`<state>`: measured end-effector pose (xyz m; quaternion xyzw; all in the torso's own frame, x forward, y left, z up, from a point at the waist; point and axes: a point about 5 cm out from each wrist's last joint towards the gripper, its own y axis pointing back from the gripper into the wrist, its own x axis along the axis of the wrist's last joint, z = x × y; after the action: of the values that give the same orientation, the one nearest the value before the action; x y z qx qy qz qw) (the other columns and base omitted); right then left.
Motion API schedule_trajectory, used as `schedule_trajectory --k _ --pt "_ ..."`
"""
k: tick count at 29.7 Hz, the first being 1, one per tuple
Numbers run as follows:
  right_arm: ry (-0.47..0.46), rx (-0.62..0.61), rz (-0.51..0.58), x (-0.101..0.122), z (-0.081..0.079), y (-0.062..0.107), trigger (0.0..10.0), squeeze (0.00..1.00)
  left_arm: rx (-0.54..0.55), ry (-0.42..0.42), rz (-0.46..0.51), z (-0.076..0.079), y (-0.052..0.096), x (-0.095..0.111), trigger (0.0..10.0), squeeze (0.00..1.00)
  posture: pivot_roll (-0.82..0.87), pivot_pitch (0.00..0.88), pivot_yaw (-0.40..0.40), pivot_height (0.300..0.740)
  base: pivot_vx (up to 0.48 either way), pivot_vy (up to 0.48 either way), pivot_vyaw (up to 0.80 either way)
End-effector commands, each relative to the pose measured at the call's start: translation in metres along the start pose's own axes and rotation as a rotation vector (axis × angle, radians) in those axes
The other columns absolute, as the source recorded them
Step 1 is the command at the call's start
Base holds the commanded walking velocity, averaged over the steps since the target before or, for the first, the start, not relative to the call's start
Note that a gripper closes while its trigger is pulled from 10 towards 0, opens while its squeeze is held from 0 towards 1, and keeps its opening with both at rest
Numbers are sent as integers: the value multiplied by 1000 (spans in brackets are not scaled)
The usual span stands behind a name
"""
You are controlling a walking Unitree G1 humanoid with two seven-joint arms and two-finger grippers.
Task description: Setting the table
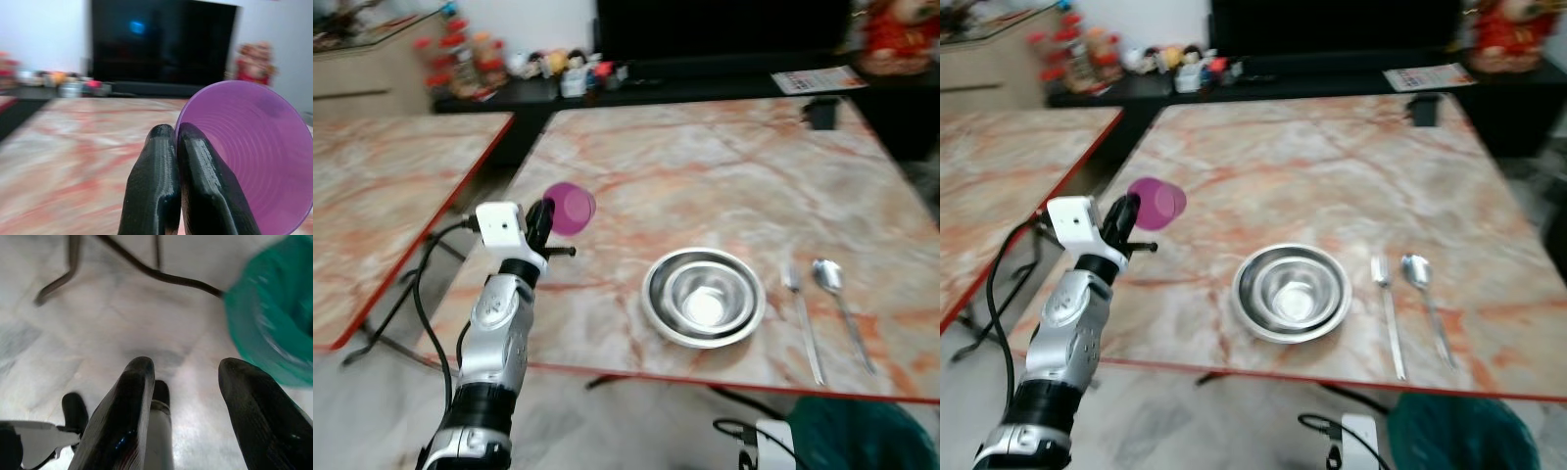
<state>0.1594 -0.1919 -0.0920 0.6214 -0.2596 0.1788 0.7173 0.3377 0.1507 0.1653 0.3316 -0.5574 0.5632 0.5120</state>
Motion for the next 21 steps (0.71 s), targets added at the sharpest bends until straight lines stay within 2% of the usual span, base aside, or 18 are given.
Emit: schedule_trajectory --k 1,8,18,21 --pt "-4 6 -9 -3 -2 1 10000 0 -21 2 -2 4 -1 2 10000 0 54 39 99 740 334 0 -563" --pt "-2 6 -3 -2 -3 1 10000 0 -28 1 -6 4 0 2 10000 0 55 41 100 740 310 0 0" --pt "-3 8 -1 -2 -4 1 10000 0 -29 0 -10 0 3 4 10000 0 55 40 103 740 0 0 0" --pt "1 8 -2 -3 -4 1 10000 0 -20 21 -29 -5 4 5 10000 0 55 40 104 740 0 0 0"
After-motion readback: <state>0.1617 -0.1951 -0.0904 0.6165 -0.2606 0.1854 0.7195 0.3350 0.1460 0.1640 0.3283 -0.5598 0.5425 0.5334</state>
